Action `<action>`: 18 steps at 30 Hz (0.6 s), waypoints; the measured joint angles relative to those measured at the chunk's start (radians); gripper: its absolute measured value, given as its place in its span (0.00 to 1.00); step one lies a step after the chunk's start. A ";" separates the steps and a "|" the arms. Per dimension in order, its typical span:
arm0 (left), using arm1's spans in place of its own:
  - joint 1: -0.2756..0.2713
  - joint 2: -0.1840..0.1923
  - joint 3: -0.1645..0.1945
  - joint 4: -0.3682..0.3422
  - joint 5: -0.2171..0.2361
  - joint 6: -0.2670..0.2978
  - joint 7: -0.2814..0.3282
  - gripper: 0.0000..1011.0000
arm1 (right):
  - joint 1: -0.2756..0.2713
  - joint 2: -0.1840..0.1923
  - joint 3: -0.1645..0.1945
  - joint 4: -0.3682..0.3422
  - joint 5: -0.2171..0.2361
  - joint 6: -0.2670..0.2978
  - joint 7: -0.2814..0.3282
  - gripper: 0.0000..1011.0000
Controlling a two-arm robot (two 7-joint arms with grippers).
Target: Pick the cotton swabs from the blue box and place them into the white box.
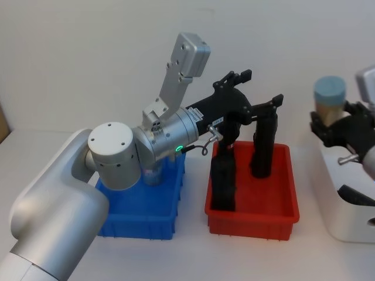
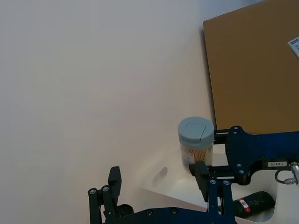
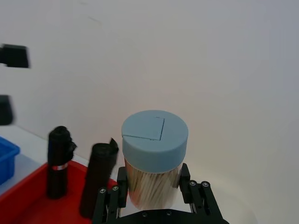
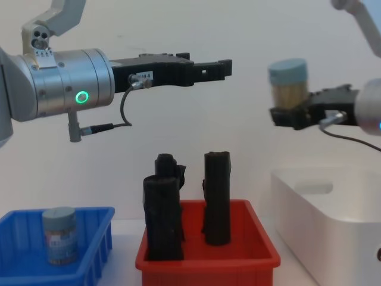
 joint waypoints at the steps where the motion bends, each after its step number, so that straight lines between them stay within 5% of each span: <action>1: 0.000 0.000 0.000 0.000 0.000 0.000 0.000 0.99 | -0.004 0.002 0.004 -0.001 0.006 0.002 -0.008 0.63; 18: 0.000 0.000 0.000 0.000 0.000 0.000 0.000 0.99 | -0.027 0.029 0.092 0.086 0.208 0.086 -0.175 0.63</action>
